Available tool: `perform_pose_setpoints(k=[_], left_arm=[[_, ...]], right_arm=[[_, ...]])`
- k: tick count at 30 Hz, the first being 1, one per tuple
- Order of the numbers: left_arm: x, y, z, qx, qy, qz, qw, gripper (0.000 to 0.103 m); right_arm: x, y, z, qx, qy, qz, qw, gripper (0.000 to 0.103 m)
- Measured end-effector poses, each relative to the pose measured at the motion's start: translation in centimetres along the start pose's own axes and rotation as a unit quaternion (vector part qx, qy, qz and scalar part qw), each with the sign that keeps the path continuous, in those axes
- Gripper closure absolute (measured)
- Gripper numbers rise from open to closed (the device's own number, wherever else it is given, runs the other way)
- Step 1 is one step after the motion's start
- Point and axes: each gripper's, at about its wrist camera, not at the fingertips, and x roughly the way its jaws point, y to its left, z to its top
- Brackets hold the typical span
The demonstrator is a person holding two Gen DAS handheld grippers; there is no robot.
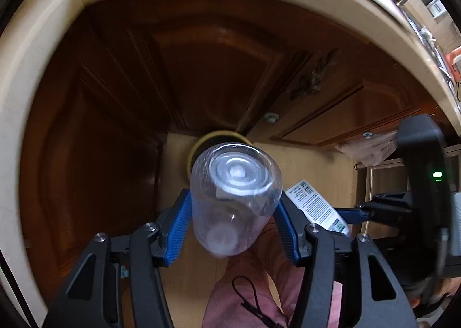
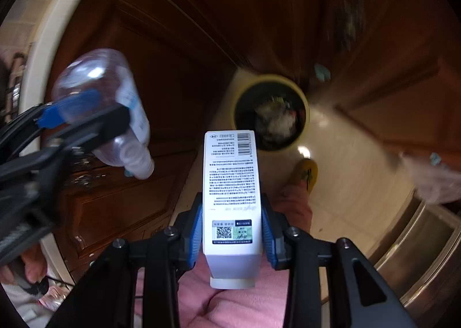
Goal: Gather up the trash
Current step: 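Carry the bottle and white box down over the bin with both grippers, then open both grippers to drop the bottle and box into the bin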
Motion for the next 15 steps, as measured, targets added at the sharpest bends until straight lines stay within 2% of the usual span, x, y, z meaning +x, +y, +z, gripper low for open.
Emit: perform_pose_setpoints(k=[7,13,15], left_arm=[[11.1,3.0,0.0,-0.043,0.039,-0.016,0.9982,0.049],[19.7,5.3,0.7,-0.057,0.068,-0.026,0.9957,0.049],[22.0,5.7,0.9,-0.058,0.078,-0.033,0.9947,0.044]], right_arm=[[11.0,-7.1,2.3,0.115,0.042,0.014,0.992,0.067],[17.9,-9.1,5.8,0.128,0.041,-0.004,0.991,0.067],[19.3,-9.5,7.4,0.124,0.036,-0.015,0.991,0.067]])
